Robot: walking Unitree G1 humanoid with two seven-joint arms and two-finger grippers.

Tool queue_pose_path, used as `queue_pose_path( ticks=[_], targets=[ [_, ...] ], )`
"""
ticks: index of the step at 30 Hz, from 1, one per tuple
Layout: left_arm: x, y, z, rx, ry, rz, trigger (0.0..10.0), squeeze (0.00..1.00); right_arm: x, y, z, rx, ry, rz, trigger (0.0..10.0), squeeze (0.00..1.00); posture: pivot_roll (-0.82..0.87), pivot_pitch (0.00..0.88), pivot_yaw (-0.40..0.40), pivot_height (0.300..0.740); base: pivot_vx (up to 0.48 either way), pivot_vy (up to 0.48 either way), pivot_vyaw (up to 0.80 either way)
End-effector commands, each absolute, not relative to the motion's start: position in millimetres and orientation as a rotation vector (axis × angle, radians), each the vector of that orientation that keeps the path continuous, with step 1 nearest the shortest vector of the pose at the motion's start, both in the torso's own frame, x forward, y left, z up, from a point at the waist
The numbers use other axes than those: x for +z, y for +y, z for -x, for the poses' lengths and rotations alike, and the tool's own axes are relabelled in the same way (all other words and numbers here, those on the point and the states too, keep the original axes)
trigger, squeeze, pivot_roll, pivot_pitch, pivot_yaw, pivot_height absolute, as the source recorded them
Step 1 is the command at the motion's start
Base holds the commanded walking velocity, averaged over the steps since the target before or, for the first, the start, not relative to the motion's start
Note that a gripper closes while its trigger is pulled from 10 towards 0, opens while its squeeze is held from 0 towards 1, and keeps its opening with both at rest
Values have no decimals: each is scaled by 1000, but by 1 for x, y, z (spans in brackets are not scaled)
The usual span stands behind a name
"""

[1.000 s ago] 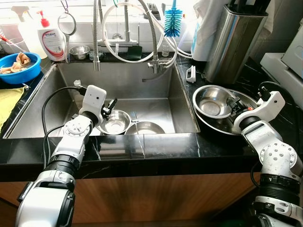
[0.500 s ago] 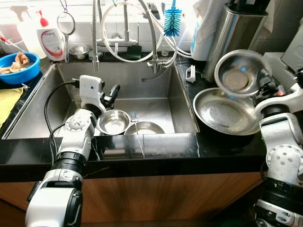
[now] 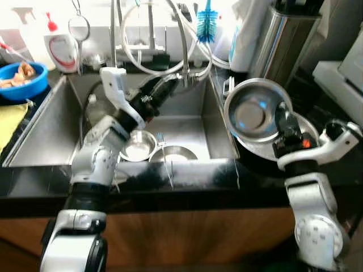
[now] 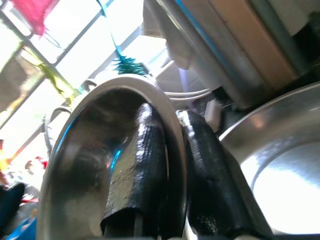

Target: Kitchen organization

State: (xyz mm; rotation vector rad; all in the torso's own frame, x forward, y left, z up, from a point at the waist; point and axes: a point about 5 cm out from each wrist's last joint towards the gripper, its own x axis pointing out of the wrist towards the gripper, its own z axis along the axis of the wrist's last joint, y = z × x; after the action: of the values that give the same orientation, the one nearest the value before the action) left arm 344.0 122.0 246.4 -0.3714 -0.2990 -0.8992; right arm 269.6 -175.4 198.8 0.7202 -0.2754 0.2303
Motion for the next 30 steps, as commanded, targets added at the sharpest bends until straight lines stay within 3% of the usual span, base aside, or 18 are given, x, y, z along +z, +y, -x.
queue_pose_path(
  ticks=[1,8,9,21,30],
  targets=[
    [248,120,-339,-947,-293,355,10000,0,212,-169,-264,305,-325,-717,10000,0,-2,34,-35,740,0,0,0],
    [249,114,-324,-1054,-252,348,10000,0,209,-161,-253,415,-324,-714,10000,0,-3,22,-36,740,0,0,0],
    [249,113,-325,-1051,-252,353,10000,1000,209,-159,-252,426,-317,-708,10000,0,-1,20,-35,740,0,0,0],
    [253,116,-323,-1054,-243,393,10000,1000,206,-160,-252,422,-302,-683,10000,0,0,30,-37,740,0,0,0],
    [252,112,-322,-1049,-234,330,10000,1000,199,-163,-257,370,-264,-634,10000,0,2,37,-39,740,0,0,0]
  ],
)
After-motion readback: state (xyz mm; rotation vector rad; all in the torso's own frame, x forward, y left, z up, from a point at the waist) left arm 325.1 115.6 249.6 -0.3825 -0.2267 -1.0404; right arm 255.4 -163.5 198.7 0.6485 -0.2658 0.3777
